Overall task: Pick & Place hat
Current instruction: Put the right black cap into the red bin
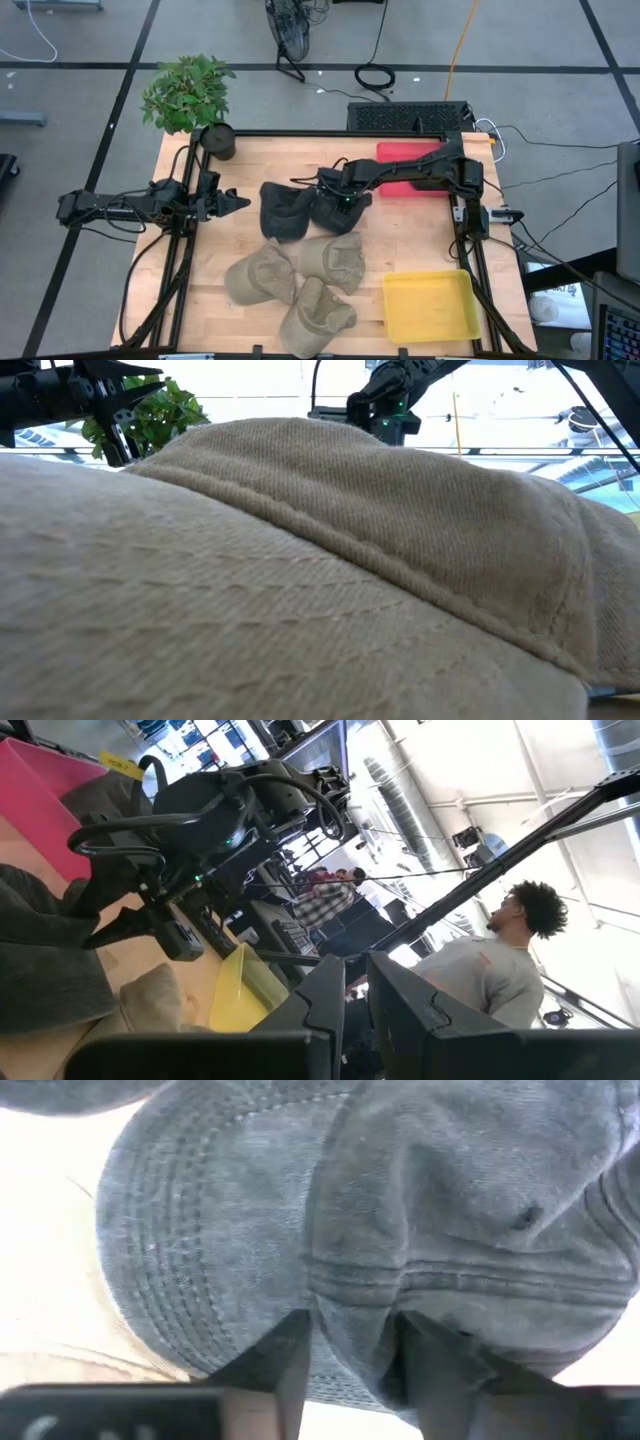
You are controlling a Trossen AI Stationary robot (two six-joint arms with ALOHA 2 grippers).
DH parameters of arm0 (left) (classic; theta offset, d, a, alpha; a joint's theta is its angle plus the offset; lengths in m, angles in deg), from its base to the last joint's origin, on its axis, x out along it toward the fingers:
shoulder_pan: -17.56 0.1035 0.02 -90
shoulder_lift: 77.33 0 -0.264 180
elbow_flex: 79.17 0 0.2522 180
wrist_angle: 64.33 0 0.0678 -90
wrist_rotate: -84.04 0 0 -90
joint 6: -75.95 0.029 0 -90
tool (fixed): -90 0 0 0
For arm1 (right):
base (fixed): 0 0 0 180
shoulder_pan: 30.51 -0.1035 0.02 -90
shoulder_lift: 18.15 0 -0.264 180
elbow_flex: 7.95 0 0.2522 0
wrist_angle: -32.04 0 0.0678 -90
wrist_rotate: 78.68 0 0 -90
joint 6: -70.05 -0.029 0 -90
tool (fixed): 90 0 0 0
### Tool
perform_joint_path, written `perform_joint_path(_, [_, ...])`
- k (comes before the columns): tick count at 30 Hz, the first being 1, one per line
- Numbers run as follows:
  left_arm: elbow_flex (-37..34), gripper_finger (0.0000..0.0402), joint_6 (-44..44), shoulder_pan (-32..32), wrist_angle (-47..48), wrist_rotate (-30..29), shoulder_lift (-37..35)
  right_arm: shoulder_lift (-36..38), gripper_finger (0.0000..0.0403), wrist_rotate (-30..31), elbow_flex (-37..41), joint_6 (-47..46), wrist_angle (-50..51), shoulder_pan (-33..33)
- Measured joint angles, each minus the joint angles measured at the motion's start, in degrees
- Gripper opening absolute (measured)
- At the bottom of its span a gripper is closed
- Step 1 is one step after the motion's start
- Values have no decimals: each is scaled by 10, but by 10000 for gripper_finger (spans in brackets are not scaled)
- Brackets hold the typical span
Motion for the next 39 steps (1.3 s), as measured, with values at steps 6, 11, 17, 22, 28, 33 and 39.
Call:
perform_joint_path(6, [0,51,0,0,0,0,0,0,11,-15,0,2,-8,-3])
perform_joint_path(11, [0,51,0,0,0,0,0,14,6,15,1,-21,-6,-10])
perform_joint_path(17, [0,51,5,0,1,0,0,90,3,83,1,-37,-16,-2])
perform_joint_path(22, [0,51,11,0,2,-1,0,173,2,129,1,-82,-16,14])
perform_joint_path(28, [0,51,11,0,2,-1,0,274,1,218,0,-157,77,32])
perform_joint_path(33, [0,51,15,0,2,-1,0,346,1,319,0,-248,229,54])
perform_joint_path(39, [0,51,17,0,2,-1,0,377,0,316,1,-358,424,99])
